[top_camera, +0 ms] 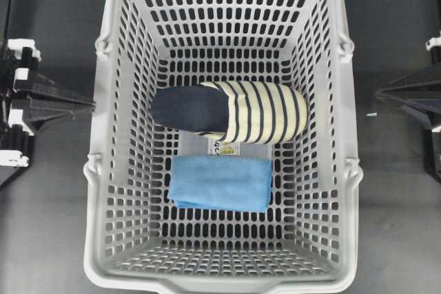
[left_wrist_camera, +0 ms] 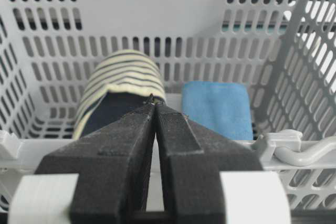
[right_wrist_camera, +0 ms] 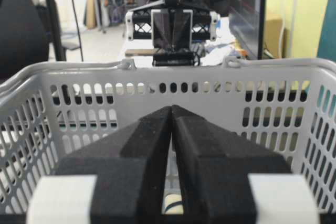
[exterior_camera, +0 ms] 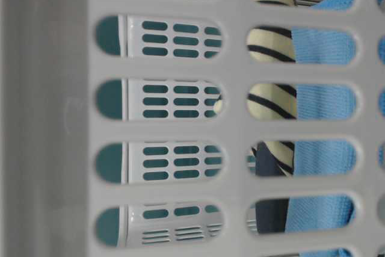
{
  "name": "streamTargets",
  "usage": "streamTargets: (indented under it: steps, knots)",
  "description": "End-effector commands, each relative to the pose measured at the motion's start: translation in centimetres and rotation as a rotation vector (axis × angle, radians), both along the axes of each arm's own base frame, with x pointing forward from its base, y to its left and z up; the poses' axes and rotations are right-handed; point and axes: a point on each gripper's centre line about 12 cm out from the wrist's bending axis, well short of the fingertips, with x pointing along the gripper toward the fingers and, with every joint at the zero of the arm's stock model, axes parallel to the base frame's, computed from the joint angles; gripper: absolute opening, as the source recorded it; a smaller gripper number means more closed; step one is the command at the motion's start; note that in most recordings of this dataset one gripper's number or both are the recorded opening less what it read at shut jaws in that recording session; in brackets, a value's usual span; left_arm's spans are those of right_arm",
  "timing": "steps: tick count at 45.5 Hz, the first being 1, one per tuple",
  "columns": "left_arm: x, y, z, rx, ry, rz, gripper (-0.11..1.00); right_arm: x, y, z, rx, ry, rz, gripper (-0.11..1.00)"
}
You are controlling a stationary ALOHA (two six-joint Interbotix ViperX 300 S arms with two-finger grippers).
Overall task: Pick up the blue cloth from the shopping basket with the left arm.
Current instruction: 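Lower the open left gripper into the basket toward the blue cloth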
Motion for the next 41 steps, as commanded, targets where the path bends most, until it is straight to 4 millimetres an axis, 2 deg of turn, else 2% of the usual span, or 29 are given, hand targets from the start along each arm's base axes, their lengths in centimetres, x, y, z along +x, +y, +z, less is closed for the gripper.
streamTargets:
  steps: [1, 5, 10, 19, 26, 33, 41]
  knots:
    - [0.4, -0.2, 2.2, 0.021, -0.018, -0.012, 0.06, 0.1, 0.0, 0.3, 0.011, -0.011, 0.001, 0.01]
    - [0.7, -0.2, 3.6, 0.008, 0.005, -0.010, 0.00, 0.1, 0.0, 0.2, 0.024, -0.002, 0.000, 0.00]
    - [1.6, -0.1, 5.5, 0.007, 0.067, -0.007, 0.00, 0.1, -0.3, -0.3, 0.044, 0.041, -0.011, 0.00]
    - [4.4, -0.3, 7.7, 0.009, 0.245, -0.007, 0.00, 0.2, -0.3, -0.4, 0.052, 0.076, -0.015, 0.00]
    - [7.9, -0.9, 7.9, 0.022, 0.400, -0.023, 0.00, 0.2, -0.5, -0.7, 0.055, 0.125, -0.026, 0.00]
    - [11.4, -1.3, 6.9, 0.032, 0.576, -0.028, 0.00, 0.2, -0.6, -1.2, 0.058, 0.189, -0.028, 0.00]
    - [14.7, -1.6, 5.6, 0.035, 0.723, -0.028, 0.00, 0.0, -0.6, -0.7, 0.056, 0.171, -0.027, 0.03]
